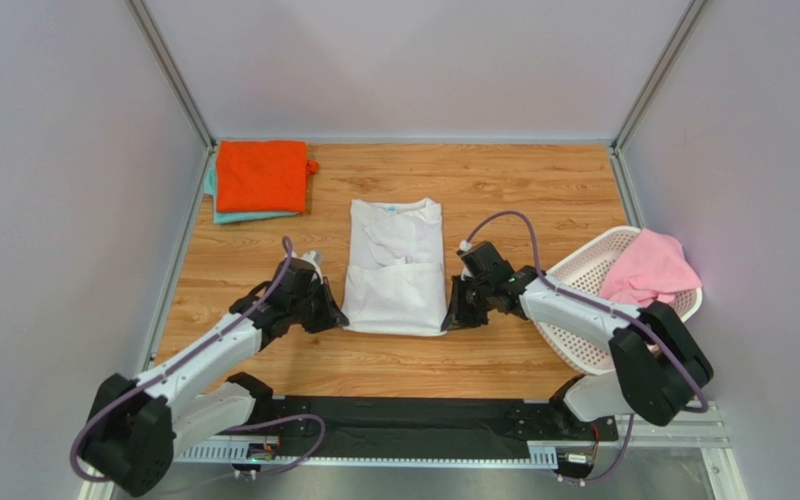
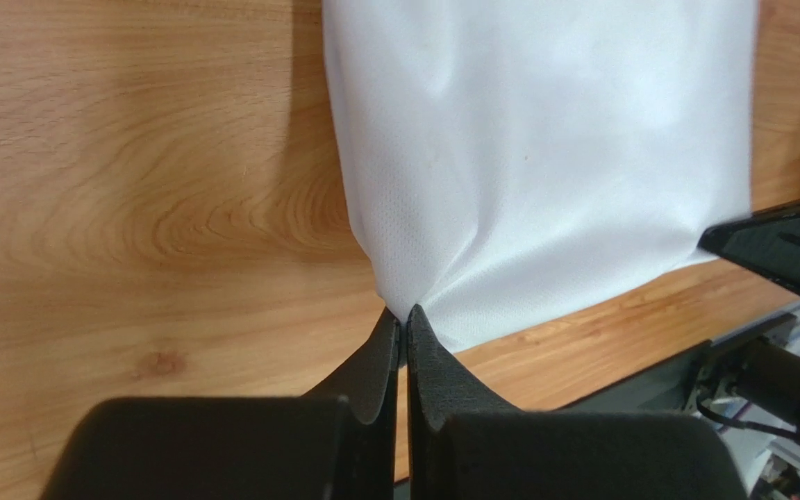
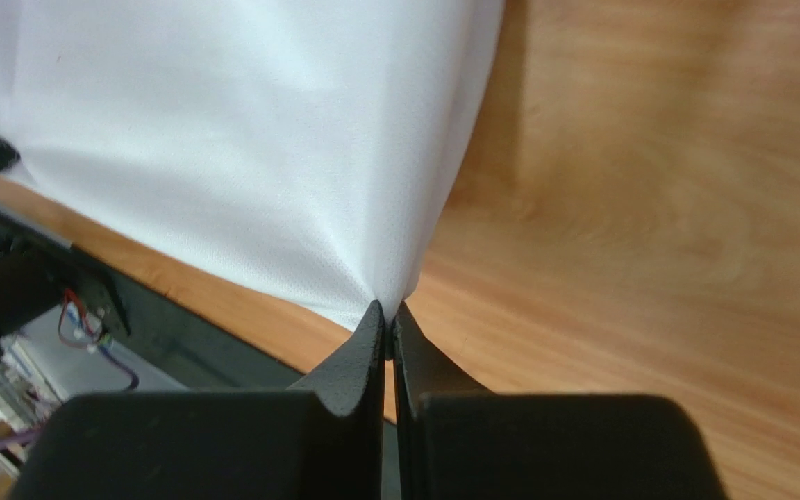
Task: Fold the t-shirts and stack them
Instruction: Fold the tshirt
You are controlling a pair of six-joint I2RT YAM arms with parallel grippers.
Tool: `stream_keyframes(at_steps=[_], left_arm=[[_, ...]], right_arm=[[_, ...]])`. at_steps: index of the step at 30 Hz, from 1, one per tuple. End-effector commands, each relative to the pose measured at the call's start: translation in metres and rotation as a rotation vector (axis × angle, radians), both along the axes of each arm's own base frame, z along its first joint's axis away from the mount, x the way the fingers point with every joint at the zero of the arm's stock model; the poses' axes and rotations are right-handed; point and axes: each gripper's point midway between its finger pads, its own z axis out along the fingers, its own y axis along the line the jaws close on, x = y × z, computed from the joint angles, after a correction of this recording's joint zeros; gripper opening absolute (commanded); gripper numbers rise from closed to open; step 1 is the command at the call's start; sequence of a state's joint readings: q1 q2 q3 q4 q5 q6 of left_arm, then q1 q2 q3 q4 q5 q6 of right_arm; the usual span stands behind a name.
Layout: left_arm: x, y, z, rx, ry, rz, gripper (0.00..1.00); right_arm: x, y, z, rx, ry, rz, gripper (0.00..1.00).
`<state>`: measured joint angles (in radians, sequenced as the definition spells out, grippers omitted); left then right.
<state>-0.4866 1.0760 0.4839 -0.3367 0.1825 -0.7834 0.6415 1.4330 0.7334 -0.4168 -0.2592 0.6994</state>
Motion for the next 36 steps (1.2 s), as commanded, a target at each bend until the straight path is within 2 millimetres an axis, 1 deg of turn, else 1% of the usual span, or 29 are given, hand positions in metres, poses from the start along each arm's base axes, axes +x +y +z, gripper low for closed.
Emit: stream_keyframes(at_steps=[1,2,3,4,5,6,7,8,9,10,11,13,15,16,21,25,27,30,32,33,35,36], left_arm=[[-0.02,0.006,0.017,-0.022,-0.013,-0.028,0.0],[-0.024,0.005,0.024,-0.042,-0.024,-0.036,0.0],[-0.027,0.003,0.037,-0.08,-0.069,-0.045,0.0],[-0.032,0.0,0.045,-0.111,-0.087,-0.063,0.0],[-0.035,0.001,0.058,-0.142,-0.135,-0.065,0.0],[-0.036,0.001,0.066,-0.152,-0.17,-0.075,0.0],[-0.034,0.003,0.075,-0.158,-0.213,-0.073,0.0],[-0.036,0.006,0.085,-0.162,-0.252,-0.07,0.0],[-0.035,0.008,0.092,-0.161,-0.273,-0.065,0.0],[-0.034,0.008,0.105,-0.174,-0.308,-0.063,0.0],[-0.036,0.01,0.111,-0.18,-0.32,-0.063,0.0],[-0.034,0.009,0.127,-0.197,-0.357,-0.058,0.0],[-0.032,0.011,0.134,-0.2,-0.376,-0.045,0.0],[-0.031,0.011,0.141,-0.204,-0.391,-0.042,0.0],[-0.022,0.015,0.155,-0.188,-0.424,-0.002,0.0],[-0.008,0.025,0.154,-0.148,-0.434,0.084,0.0],[-0.002,0.025,0.154,-0.135,-0.435,0.099,0.0],[0.009,0.025,0.154,-0.117,-0.429,0.136,0.0],[0.016,0.023,0.149,-0.099,-0.409,0.141,0.0],[0.02,0.022,0.152,-0.1,-0.41,0.143,0.0],[0.027,0.018,0.151,-0.094,-0.401,0.142,0.0],[0.032,0.02,0.154,-0.082,-0.414,0.16,0.0]], right_arm=[[-0.043,0.008,0.033,0.089,0.04,0.168,0.0],[-0.049,0.008,0.039,0.095,0.044,0.191,0.0],[-0.058,0.003,0.042,0.078,0.066,0.213,0.0],[-0.061,0.006,0.058,0.111,0.043,0.238,0.0],[-0.068,0.002,0.063,0.108,0.059,0.25,0.0],[-0.069,0.002,0.07,0.119,0.046,0.262,0.0],[-0.069,0.005,0.084,0.142,0.024,0.281,0.0],[-0.073,0.001,0.094,0.141,0.017,0.294,0.0],[-0.074,0.001,0.101,0.147,0.007,0.302,0.0],[-0.076,0.001,0.108,0.16,0.002,0.314,0.0],[-0.077,0.002,0.119,0.176,-0.007,0.326,0.0],[-0.083,0.004,0.13,0.21,-0.006,0.343,0.0],[-0.085,0.005,0.138,0.231,-0.001,0.352,0.0],[-0.088,0.007,0.141,0.249,0.01,0.358,0.0],[-0.089,0.014,0.159,0.303,0.001,0.383,0.0],[-0.08,0.016,0.157,0.279,-0.009,0.369,0.0],[-0.076,0.016,0.155,0.272,-0.013,0.366,0.0],[-0.062,0.012,0.15,0.255,-0.015,0.328,0.0],[-0.055,0.013,0.147,0.248,-0.017,0.318,0.0],[-0.05,0.012,0.147,0.251,-0.02,0.307,0.0],[-0.045,0.015,0.147,0.259,-0.026,0.305,0.0],[-0.042,0.015,0.146,0.262,-0.025,0.299,0.0]])
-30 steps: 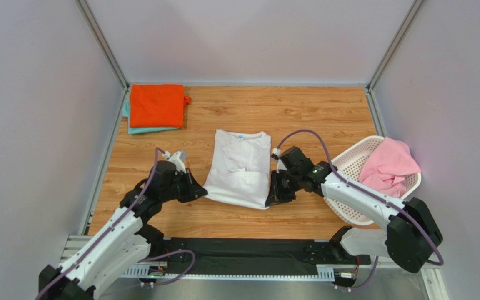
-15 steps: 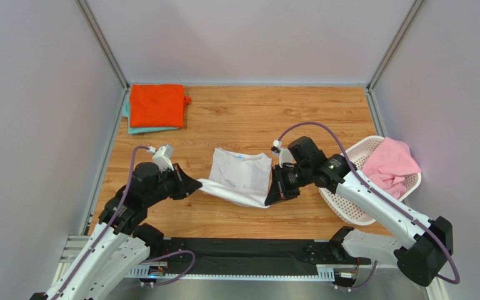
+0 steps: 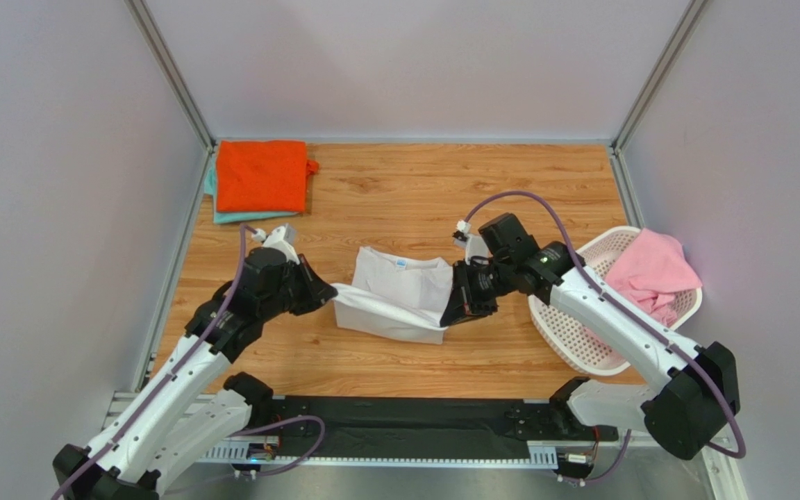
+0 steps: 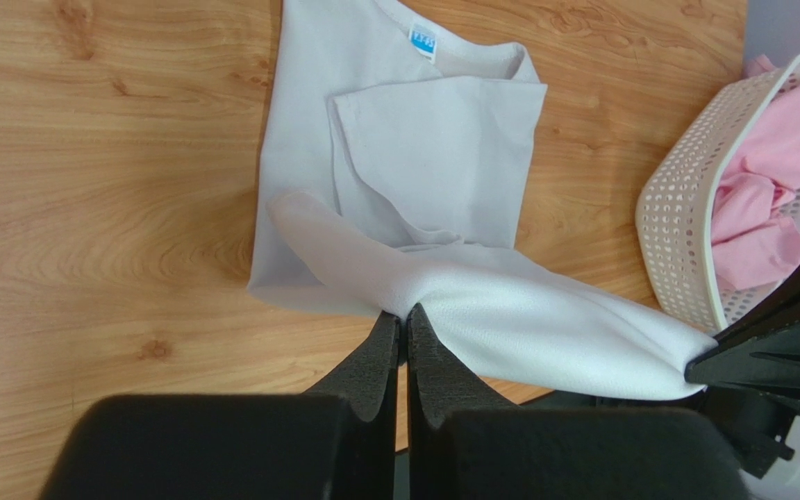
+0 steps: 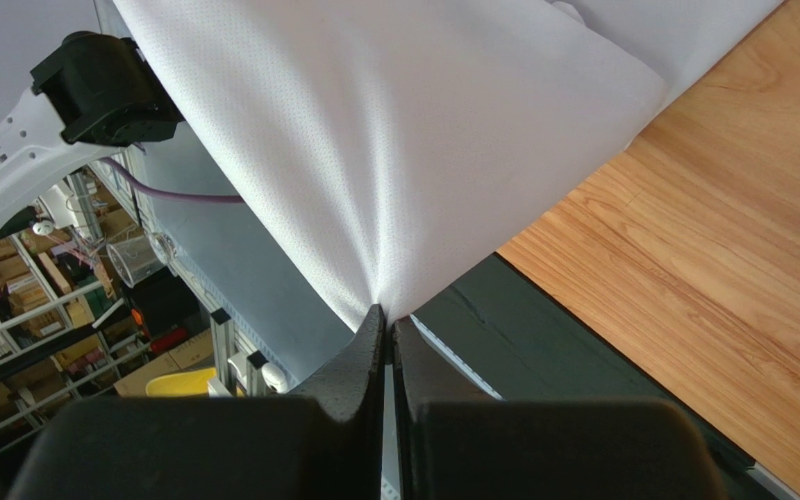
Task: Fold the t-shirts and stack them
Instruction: Fold the tshirt
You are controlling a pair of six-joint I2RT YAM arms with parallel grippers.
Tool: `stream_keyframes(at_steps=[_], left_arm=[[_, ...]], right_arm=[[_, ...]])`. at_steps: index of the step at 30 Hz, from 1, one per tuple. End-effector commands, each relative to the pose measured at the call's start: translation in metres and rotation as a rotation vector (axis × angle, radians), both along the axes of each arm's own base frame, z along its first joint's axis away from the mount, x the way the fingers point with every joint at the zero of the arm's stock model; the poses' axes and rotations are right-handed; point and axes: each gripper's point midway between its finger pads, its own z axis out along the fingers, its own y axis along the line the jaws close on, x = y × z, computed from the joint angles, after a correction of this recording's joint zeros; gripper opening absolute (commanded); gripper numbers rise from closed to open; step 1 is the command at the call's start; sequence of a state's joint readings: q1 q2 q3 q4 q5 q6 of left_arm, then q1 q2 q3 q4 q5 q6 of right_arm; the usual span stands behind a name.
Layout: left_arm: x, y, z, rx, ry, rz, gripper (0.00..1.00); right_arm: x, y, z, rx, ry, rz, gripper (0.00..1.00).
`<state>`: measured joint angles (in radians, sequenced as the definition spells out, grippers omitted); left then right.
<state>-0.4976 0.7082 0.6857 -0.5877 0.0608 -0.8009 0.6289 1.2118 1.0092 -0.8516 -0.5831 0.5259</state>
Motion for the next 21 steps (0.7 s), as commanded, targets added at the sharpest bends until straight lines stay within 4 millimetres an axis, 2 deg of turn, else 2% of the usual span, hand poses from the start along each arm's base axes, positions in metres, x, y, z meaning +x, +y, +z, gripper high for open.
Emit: stream_keyframes(at_steps=[1,6,8,9,10,14,15,21], left_arm=[[0.03,0.003,0.03,-0.003,-0.113,0.08,0.0],[0.052,0.004,0.028,0.043,-0.113,0.126,0.0],[0.063,0.008,0.019,0.082,-0.094,0.166,0.0],[0.069,0.006,0.023,0.085,-0.106,0.172,0.0],[0.074,0.003,0.015,0.105,-0.085,0.163,0.0],[0.092,-0.007,0.011,0.118,-0.072,0.141,0.0],[0.096,-0.009,0.015,0.119,-0.079,0.142,0.0],[0.117,-0.012,0.002,0.147,-0.019,0.163,0.0]], right_arm=[[0.015,0.003,0.013,0.036,-0.042,-0.001,0.0],[0.035,-0.001,0.007,0.035,-0.033,-0.05,0.0],[0.041,-0.001,0.007,0.049,-0.033,-0.055,0.0],[0.044,-0.001,0.005,0.053,-0.028,-0.064,0.0],[0.049,0.001,0.005,0.06,-0.042,-0.068,0.0],[0.066,-0.001,-0.001,0.056,-0.042,-0.099,0.0],[0.071,-0.002,-0.001,0.059,-0.041,-0.112,0.0],[0.11,-0.013,-0.018,0.002,-0.087,-0.223,0.0]])
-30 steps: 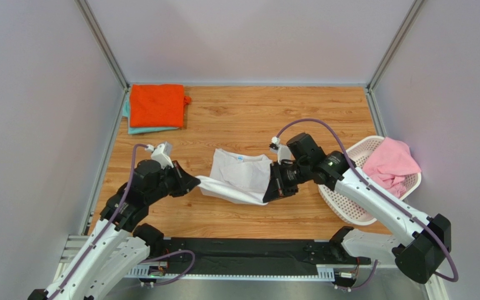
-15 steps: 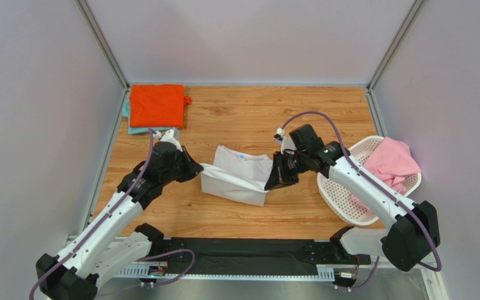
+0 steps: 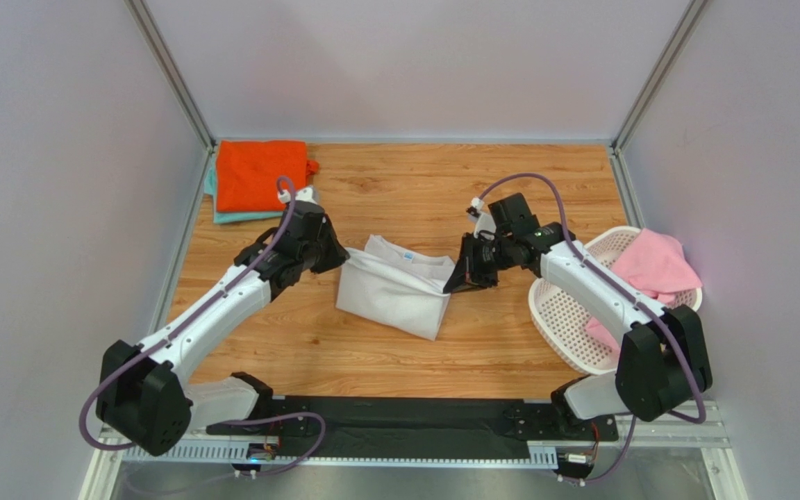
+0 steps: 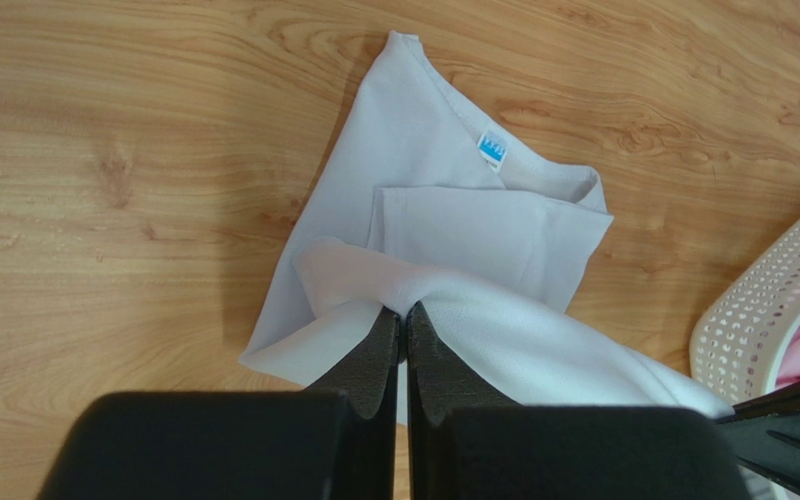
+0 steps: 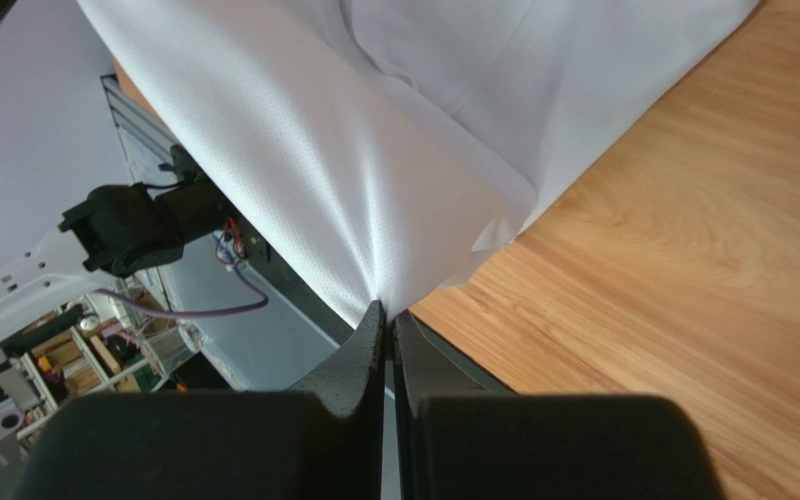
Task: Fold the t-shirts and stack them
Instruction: Fold the tshirt
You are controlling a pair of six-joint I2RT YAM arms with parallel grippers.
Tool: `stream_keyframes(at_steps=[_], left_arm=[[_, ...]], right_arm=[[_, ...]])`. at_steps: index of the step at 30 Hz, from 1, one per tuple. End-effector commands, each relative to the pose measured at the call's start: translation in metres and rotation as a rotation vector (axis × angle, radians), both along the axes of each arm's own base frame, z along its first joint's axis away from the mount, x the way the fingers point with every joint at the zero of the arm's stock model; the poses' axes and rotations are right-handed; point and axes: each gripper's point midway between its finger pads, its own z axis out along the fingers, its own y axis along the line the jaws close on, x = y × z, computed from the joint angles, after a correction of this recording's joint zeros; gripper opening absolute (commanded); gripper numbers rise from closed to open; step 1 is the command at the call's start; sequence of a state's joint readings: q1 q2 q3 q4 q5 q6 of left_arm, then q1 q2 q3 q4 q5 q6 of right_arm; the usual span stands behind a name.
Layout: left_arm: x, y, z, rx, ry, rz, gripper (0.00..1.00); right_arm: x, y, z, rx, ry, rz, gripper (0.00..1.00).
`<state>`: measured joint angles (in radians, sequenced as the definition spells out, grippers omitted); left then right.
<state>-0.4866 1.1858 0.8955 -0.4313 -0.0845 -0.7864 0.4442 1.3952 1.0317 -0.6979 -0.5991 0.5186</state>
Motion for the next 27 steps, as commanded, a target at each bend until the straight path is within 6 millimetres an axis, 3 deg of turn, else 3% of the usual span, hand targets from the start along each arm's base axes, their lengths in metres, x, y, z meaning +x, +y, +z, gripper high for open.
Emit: stream_keyframes(at_steps=[1,9,12,18,19,24,25,26,27], left_arm=[[0.028,0.002,0.013,0.014,-0.061,0.04,0.0],[0.059,-0.011,0.002,0.024,-0.049,0.012,0.0],[0.071,-0.015,-0.013,0.043,-0.013,0.004,0.0],[0.097,-0.025,-0.034,0.042,0.035,-0.014,0.0],[0.104,-0.027,-0.031,0.034,0.03,-0.016,0.0],[0.127,-0.04,-0.049,0.036,0.046,-0.066,0.04],[0.135,-0.044,-0.044,0.025,0.03,-0.079,0.05],[0.139,-0.048,-0.045,0.023,0.022,-0.096,0.07],[0.143,-0.05,-0.053,0.027,0.035,-0.099,0.14]], right_arm=[[0.035,-0.004,0.008,-0.024,-0.105,-0.069,0.0],[0.065,-0.018,-0.02,-0.098,-0.075,-0.16,0.0],[0.078,-0.024,-0.024,-0.113,-0.077,-0.199,0.0],[0.115,-0.027,-0.038,-0.157,-0.095,-0.243,0.01],[0.12,-0.028,-0.049,-0.168,-0.062,-0.256,0.01],[0.148,-0.038,-0.064,-0.215,-0.065,-0.319,0.01],[0.156,-0.04,-0.062,-0.222,-0.082,-0.334,0.04],[0.163,-0.045,-0.069,-0.244,-0.081,-0.349,0.13],[0.169,-0.045,-0.07,-0.248,-0.088,-0.352,0.18]])
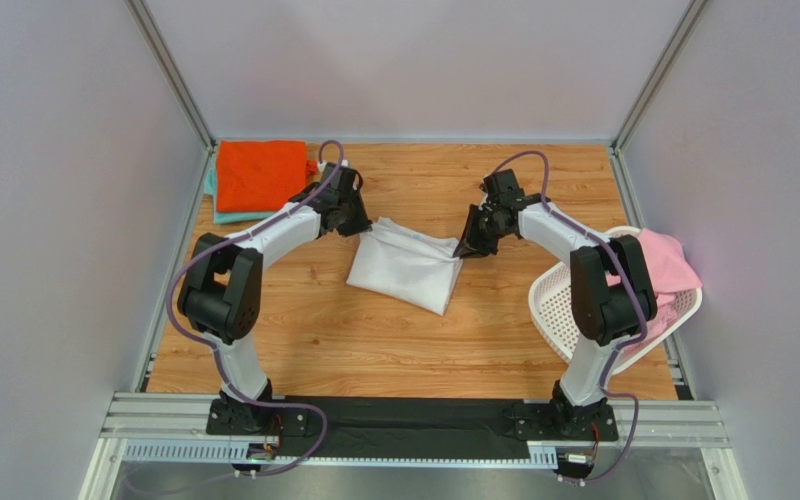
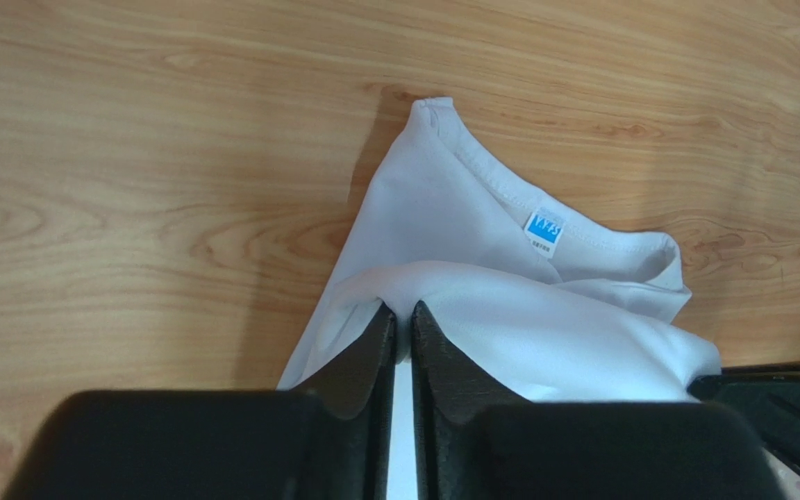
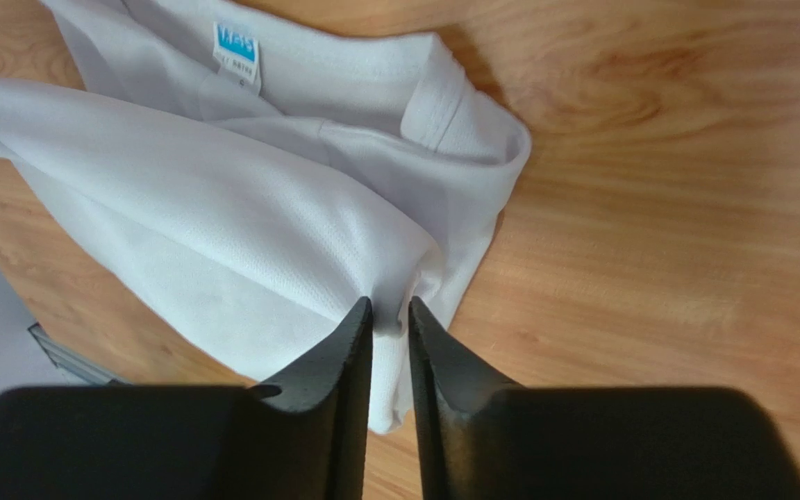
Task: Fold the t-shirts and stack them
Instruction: Fold the tshirt
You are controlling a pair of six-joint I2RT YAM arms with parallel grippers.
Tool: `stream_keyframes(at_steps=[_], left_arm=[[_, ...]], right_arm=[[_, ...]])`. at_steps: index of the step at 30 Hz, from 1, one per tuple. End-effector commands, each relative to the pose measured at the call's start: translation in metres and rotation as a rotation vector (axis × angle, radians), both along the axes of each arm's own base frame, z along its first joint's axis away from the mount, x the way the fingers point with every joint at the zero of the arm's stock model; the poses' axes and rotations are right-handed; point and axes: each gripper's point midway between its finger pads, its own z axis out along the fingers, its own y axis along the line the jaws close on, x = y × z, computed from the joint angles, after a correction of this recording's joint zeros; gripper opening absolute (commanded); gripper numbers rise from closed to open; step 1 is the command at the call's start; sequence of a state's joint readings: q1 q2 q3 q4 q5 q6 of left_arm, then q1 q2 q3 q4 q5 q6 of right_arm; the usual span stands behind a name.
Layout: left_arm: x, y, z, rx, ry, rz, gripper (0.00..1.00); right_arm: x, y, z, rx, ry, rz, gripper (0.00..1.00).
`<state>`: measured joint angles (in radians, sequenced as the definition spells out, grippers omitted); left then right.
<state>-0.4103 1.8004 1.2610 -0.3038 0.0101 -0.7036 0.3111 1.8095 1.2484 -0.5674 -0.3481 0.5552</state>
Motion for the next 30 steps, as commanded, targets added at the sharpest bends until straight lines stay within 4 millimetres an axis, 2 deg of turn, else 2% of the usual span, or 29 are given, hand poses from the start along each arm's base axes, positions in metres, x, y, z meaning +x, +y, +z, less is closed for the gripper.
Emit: stream_keyframes(at_steps=[1,2,3,4,5,7,8,9,10,11,12,13,14,15,16,18,21,22,24,25,27,28,29,30], left_arm=[[0.034,-0.015,0.023,-0.03,-0.097,-0.054,0.19],[0.035,-0.017,0.022,-0.032,-0.087,-0.075,0.24],[0.038,-0.019,0.02,-0.032,-0.083,-0.081,0.47],[0.042,-0.021,0.027,-0.036,-0.098,-0.09,0.58],[0.043,-0.021,0.031,-0.034,-0.106,-0.102,0.83],[0.042,-0.021,0.037,-0.033,-0.117,-0.112,0.94],[0.04,-0.02,0.045,-0.03,-0.131,-0.122,0.97],[0.036,-0.019,0.047,-0.026,-0.132,-0.126,0.98],[0.03,-0.015,0.042,-0.016,-0.117,-0.125,1.0],[0.026,-0.012,0.052,-0.016,-0.137,-0.124,1.0],[0.022,-0.01,0.053,-0.013,-0.143,-0.122,1.0],[0.014,-0.004,0.044,0.003,-0.126,-0.117,1.0],[0.01,-0.001,0.052,0.009,-0.15,-0.122,1.0],[0.006,0.001,0.051,0.016,-0.152,-0.126,1.0],[-0.002,0.005,0.042,0.033,-0.135,-0.128,1.0],[-0.009,0.007,0.042,0.038,-0.147,-0.161,1.0],[-0.025,-0.007,0.032,-0.029,-0.15,-0.255,1.0],[-0.028,-0.019,0.037,-0.09,-0.166,-0.307,1.0],[-0.032,-0.032,0.038,-0.149,-0.172,-0.363,1.0],[-0.033,-0.038,0.04,-0.18,-0.179,-0.386,1.0],[-0.032,-0.043,0.032,-0.183,-0.165,-0.4,1.0],[-0.029,-0.045,0.032,-0.186,-0.162,-0.399,1.0],[-0.023,-0.051,0.025,-0.189,-0.141,-0.411,1.0],[-0.022,-0.051,0.02,-0.187,-0.131,-0.41,1.0]], right_arm=[[0.047,-0.008,0.015,-0.04,-0.116,-0.053,0.22],[0.052,-0.009,0.012,-0.044,-0.113,-0.057,0.31],[0.055,-0.008,0.015,-0.045,-0.12,-0.051,0.36],[0.057,-0.008,0.018,-0.048,-0.127,-0.05,0.39],[0.061,-0.008,0.027,-0.045,-0.147,-0.052,0.4],[0.059,-0.007,0.037,-0.032,-0.165,-0.05,0.41],[0.051,-0.005,0.038,-0.014,-0.16,-0.033,0.48],[0.049,-0.002,0.051,0.008,-0.197,-0.023,0.52],[0.042,0.003,0.054,0.012,-0.209,0.006,0.59],[0.033,0.004,0.05,0.005,-0.203,0.025,0.63],[0.026,0.005,0.057,0.0,-0.23,0.045,0.65],[0.02,0.008,0.056,-0.016,-0.244,0.078,0.66],[0.017,0.008,0.054,-0.033,-0.259,0.089,0.68],[0.01,0.006,0.047,-0.045,-0.25,0.099,0.68],[0.007,0.006,0.048,-0.047,-0.254,0.102,0.68],[0.0,0.007,0.039,-0.055,-0.239,0.109,0.68],[-0.006,0.017,0.032,-0.066,-0.234,0.139,0.68],[-0.009,0.02,0.027,-0.078,-0.221,0.144,0.68],[-0.006,0.019,0.022,-0.102,-0.206,0.095,0.69],[-0.005,0.016,0.018,-0.12,-0.196,0.069,0.71],[0.002,0.008,0.011,-0.162,-0.195,0.013,0.77],[0.004,0.006,0.008,-0.178,-0.193,0.0,0.85],[0.01,0.005,-0.005,-0.207,-0.157,-0.027,0.87],[0.012,0.004,-0.003,-0.216,-0.16,-0.032,0.88]])
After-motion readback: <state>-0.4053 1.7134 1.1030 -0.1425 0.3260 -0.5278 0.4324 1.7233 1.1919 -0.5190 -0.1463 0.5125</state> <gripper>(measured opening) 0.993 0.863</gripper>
